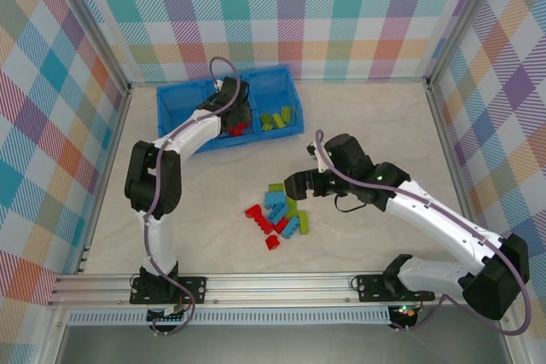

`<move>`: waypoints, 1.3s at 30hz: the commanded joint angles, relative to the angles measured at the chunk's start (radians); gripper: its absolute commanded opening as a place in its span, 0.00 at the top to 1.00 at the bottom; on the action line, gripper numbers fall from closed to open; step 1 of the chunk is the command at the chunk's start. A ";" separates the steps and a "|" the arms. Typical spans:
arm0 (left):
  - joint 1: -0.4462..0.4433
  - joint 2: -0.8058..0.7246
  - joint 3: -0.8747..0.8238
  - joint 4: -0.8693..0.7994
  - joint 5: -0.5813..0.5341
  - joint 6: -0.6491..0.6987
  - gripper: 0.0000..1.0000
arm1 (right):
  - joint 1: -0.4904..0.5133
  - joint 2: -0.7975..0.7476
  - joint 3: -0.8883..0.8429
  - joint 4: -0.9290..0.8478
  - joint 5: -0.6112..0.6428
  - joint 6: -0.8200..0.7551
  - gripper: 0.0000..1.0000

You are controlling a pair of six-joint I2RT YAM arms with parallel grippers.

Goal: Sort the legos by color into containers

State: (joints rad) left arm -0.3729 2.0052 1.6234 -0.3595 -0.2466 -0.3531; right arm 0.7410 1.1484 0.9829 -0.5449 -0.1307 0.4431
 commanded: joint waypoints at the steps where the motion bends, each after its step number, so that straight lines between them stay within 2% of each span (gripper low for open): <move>1: 0.014 -0.060 0.045 -0.043 0.021 0.009 0.46 | 0.000 -0.020 -0.047 0.035 0.092 0.072 0.00; 6: 0.006 -0.281 -0.044 -0.074 0.131 -0.005 0.42 | 0.017 0.060 -0.047 0.007 0.090 0.125 0.03; 9: -0.037 -0.464 -0.128 -0.098 0.190 0.081 0.40 | 0.066 0.131 -0.048 0.024 0.090 0.223 0.10; 13: -0.117 -0.672 -0.209 -0.201 0.291 0.332 0.33 | 0.091 0.235 -0.120 0.232 -0.039 0.425 0.27; 17: -0.164 -0.845 -0.332 -0.294 0.343 0.540 0.26 | 0.104 0.338 -0.168 0.378 -0.085 0.613 0.32; 22: -0.175 -1.092 -0.556 -0.345 0.429 0.833 0.13 | 0.104 0.404 -0.184 0.447 -0.082 0.696 0.38; 24: -0.175 -1.164 -0.627 -0.356 0.443 0.905 0.11 | 0.104 0.417 -0.179 0.446 -0.075 0.698 0.46; 25: -0.175 -1.192 -0.657 -0.366 0.460 0.945 0.10 | 0.104 0.427 -0.176 0.441 -0.072 0.701 0.51; 27: -0.175 -1.226 -0.699 -0.363 0.483 0.990 0.10 | 0.103 0.445 -0.165 0.415 -0.069 0.700 0.56; 33: -0.173 -1.214 -0.740 -0.284 0.487 0.989 0.10 | 0.104 0.484 -0.134 0.388 -0.097 0.674 0.51; 39: -0.156 -1.180 -0.752 -0.269 0.492 0.985 0.09 | 0.107 0.524 -0.129 0.398 -0.122 0.685 0.60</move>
State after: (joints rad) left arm -0.5400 0.8303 0.8890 -0.6659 0.2203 0.6098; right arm 0.8402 1.6276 0.8551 -0.1150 -0.2405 1.1198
